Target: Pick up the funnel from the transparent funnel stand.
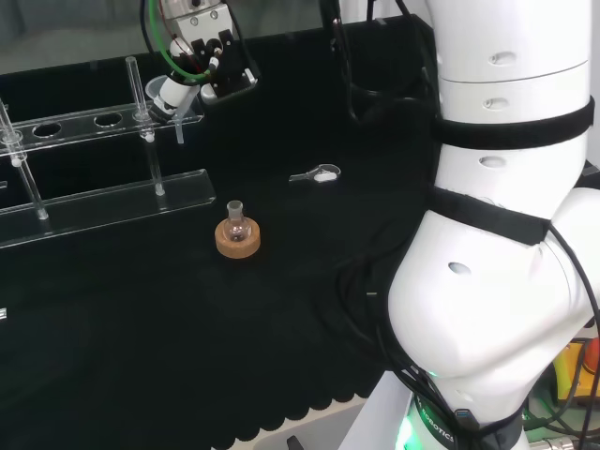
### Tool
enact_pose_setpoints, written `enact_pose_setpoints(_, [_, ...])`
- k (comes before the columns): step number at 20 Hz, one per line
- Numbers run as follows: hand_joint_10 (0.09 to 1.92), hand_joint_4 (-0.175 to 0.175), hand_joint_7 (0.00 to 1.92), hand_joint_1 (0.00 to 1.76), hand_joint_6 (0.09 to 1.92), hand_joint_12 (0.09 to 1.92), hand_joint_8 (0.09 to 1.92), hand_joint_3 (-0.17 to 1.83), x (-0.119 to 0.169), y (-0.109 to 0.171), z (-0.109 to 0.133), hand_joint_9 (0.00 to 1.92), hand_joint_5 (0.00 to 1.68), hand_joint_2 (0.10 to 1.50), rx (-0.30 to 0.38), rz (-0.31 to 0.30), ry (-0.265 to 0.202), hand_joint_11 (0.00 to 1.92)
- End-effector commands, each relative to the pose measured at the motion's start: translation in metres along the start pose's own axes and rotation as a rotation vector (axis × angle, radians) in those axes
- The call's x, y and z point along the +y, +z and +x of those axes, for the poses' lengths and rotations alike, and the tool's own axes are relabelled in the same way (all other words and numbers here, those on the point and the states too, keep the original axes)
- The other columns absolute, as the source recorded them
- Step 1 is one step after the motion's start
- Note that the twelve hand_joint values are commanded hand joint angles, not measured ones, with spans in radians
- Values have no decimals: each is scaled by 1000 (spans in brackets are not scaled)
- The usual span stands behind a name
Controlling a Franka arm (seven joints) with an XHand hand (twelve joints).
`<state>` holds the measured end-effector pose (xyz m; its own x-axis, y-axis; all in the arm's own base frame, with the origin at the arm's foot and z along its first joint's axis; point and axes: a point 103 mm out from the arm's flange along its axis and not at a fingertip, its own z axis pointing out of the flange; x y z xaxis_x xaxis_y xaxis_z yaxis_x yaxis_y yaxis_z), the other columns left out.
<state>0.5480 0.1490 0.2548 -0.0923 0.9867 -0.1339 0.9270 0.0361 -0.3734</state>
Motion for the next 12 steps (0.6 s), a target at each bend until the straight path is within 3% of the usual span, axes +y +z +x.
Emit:
enact_pose_setpoints(1, [683,-5,552,534,87,450,424,38,1,-1,1,248,416,715,16,-20,5,0])
enact_pose_setpoints(12, [620,25,694,580,87,593,356,56,5,0,5,337,538,720,18,-33,8,0])
